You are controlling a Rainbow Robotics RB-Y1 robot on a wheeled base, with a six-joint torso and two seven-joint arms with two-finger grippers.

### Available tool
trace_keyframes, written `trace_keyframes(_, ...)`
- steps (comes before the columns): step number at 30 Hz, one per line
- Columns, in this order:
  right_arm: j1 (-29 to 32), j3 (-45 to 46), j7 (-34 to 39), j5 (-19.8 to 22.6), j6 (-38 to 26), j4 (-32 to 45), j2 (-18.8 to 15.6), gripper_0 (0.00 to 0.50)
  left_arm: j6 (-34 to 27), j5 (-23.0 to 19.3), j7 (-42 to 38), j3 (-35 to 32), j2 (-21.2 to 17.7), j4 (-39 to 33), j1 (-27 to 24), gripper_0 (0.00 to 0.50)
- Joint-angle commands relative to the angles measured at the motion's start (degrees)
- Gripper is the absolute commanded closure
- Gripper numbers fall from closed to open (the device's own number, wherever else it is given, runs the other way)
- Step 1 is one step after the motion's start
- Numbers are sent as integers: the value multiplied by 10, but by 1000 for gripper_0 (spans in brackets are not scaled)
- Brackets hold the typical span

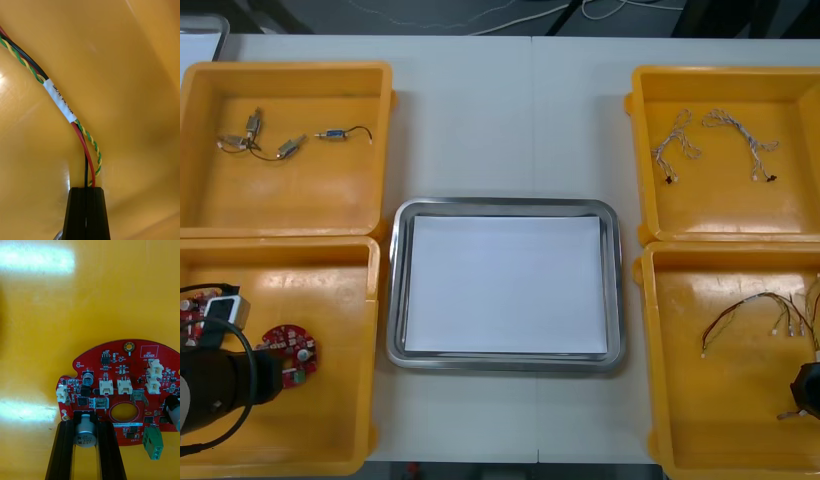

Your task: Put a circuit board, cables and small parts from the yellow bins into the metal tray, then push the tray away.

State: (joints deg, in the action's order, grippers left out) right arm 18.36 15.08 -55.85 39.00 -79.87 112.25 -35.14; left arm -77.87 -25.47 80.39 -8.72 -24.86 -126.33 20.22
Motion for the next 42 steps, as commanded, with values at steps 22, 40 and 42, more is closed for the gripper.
trace_keyframes(22, -68, 13, 102, 13, -198, 126, 49, 500, -4, -61, 122, -59, -48, 25, -4, 147)
trace_keyframes(40, -61, 0, 127, 13, -223, 142, 104, 500, -105, -98, 133, -111, -48, -38, -4, 0)
trace_keyframes(42, -61, 0, 129, 13, -223, 143, 108, 500, -122, -102, 129, -115, -48, -51, -4, 0)
